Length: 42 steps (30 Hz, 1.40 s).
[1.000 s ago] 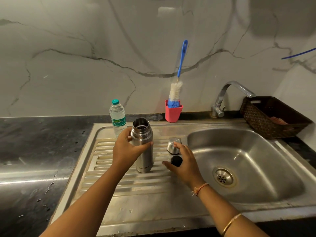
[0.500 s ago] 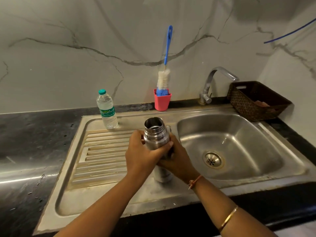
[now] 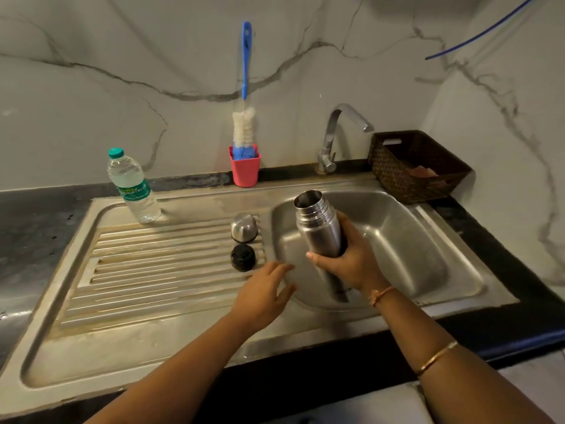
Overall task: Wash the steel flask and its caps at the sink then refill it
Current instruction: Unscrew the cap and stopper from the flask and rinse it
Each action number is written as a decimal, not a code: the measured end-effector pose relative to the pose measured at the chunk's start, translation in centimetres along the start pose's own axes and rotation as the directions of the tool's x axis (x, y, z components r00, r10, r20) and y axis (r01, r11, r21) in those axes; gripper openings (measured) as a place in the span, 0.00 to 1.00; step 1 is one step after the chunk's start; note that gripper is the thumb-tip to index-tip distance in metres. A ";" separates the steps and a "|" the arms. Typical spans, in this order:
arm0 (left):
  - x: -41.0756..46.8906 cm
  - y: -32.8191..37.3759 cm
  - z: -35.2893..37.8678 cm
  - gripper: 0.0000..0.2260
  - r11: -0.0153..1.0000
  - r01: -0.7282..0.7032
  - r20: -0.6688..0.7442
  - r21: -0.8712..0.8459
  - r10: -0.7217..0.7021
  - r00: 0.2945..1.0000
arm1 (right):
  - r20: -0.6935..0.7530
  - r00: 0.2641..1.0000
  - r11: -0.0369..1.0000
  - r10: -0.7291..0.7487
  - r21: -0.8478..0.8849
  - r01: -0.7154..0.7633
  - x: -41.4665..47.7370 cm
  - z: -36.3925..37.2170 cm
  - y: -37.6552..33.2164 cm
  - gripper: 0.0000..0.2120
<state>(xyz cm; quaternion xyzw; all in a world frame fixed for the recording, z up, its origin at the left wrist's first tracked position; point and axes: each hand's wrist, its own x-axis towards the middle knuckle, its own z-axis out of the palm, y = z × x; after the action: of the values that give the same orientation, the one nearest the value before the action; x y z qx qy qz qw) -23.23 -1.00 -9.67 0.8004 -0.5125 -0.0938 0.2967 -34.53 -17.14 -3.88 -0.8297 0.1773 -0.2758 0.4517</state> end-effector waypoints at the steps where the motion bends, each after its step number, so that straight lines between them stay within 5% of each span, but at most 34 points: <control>1: 0.1 -0.5 1.1 0.21 0.996 0.018 0.059 0.089 -0.024 0.998 | 0.000 1.000 1.000 0.002 -0.025 -0.002 0.4 -0.6 0.8 0.35; 8: 0.9 -2.1 4.4 0.23 0.956 0.132 0.104 0.261 -0.164 0.981 | 0.094 0.994 0.952 0.059 -0.305 -0.028 3.5 -3.6 7.2 0.38; 15: -0.5 -4.3 6.4 0.28 0.954 0.008 -0.078 0.299 0.016 0.997 | 0.199 0.970 0.855 0.138 -0.518 -0.015 5.8 -3.9 11.6 0.40; 20: -0.4 -4.9 6.3 0.30 0.974 0.008 -0.090 0.225 0.012 0.996 | 0.270 0.948 0.767 0.169 -0.640 0.046 7.0 -3.1 12.9 0.39; 42: -0.5 -4.3 5.8 0.29 0.975 0.075 -0.094 0.210 -0.056 0.994 | 0.277 0.919 0.622 0.281 -0.781 0.045 7.8 -3.1 11.7 0.40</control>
<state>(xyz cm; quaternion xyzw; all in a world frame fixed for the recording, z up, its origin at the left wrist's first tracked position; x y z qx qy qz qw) -22.84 -1.51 -16.89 0.8474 -0.4795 -0.0127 0.2278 -30.82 -29.60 -10.17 -0.9649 0.2444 0.0212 0.0936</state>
